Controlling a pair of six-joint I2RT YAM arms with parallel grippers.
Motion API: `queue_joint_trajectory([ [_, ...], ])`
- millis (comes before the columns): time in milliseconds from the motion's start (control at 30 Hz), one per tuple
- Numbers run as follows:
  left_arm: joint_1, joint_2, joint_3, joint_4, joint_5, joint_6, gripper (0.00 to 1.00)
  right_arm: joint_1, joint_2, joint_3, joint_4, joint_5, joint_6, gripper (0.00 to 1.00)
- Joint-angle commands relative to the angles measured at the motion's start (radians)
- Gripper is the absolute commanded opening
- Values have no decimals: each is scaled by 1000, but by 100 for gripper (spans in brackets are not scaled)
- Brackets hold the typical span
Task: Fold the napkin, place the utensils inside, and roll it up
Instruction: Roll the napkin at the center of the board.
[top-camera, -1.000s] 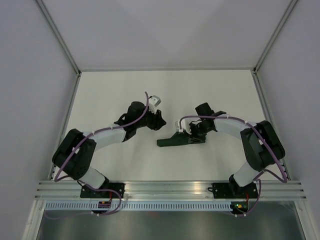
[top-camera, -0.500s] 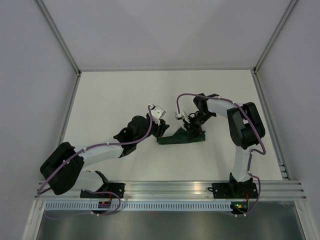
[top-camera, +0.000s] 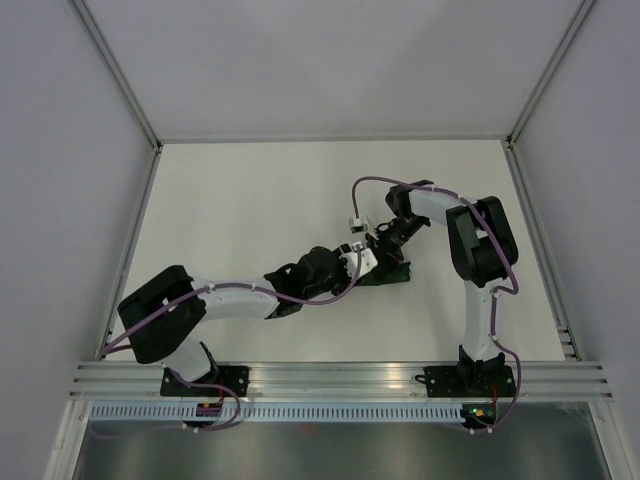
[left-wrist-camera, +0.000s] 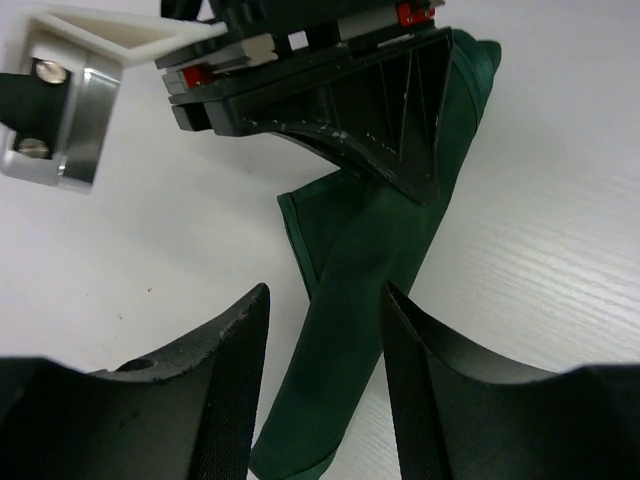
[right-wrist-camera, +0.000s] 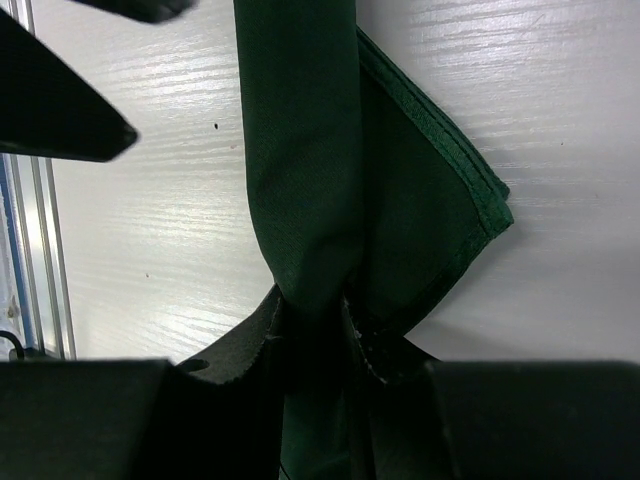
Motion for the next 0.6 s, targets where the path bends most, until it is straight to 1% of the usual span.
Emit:
queue_joint_trajectory([
  [0, -11, 50, 60, 2, -2, 100, 54, -7, 60, 5, 36, 86, -31, 20],
  [100, -30, 104, 83, -1, 4, 135, 55, -13, 71, 16, 30, 91, -31, 21],
  [267, -82, 184, 117, 6, -31, 181, 55, -21, 88, 33, 21, 89, -27, 23],
  [400, -91, 218, 129, 32, -34, 189, 56, -27, 99, 45, 9, 86, -27, 23],
  [567, -91, 265, 129, 68, -91, 213, 59, -27, 106, 51, 1, 89, -25, 23],
])
